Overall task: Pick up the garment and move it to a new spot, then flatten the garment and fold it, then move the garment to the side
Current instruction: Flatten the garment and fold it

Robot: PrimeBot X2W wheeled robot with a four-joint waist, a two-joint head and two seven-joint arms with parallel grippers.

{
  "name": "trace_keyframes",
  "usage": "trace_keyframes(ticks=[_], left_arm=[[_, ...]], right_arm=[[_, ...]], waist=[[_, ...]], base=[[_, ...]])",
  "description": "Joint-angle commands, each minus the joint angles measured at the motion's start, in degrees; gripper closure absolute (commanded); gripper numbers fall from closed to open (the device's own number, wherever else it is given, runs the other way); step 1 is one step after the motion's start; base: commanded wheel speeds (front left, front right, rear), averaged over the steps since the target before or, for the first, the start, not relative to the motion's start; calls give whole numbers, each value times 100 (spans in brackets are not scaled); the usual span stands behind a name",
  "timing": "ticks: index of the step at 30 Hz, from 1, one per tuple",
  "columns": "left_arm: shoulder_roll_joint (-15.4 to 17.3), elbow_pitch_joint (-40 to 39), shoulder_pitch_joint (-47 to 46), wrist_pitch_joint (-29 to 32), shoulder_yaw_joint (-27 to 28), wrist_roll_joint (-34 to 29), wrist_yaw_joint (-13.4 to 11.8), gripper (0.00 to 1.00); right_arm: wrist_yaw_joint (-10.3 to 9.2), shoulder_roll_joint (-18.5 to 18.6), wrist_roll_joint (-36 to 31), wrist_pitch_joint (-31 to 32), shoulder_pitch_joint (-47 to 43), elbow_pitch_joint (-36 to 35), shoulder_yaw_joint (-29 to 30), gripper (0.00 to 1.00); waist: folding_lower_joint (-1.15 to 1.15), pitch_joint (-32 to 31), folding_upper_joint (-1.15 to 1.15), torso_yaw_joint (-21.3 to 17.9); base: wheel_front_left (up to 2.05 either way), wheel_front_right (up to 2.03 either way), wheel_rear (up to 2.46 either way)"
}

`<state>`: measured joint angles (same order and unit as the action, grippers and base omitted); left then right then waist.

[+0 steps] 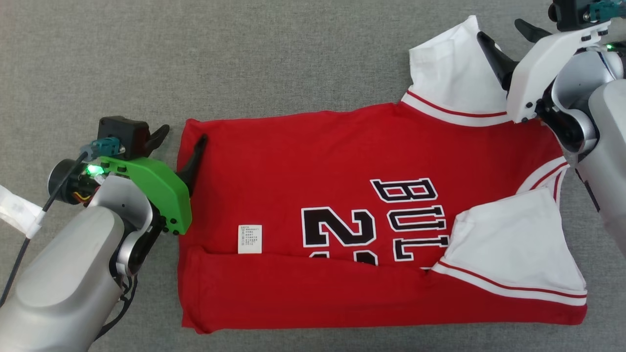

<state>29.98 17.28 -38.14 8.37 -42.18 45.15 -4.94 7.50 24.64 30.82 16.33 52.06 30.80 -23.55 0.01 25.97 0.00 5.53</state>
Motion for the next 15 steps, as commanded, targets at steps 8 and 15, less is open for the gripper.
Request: trace_keyframes(ticks=[8, 15], left_arm=[[-205, 239, -320, -65, -115, -117, 203, 0], [-292, 456, -376, -49, -185, -49, 336, 0]], right_arm=[[-2, -13, 146, 98, 660, 806, -463, 0], [-2, -4, 270, 1, 840, 1178, -712, 54]], waist=[[-1, 300, 0, 265], [-1, 293, 0, 251]], base=[[0, 0, 0], [0, 0, 0]])
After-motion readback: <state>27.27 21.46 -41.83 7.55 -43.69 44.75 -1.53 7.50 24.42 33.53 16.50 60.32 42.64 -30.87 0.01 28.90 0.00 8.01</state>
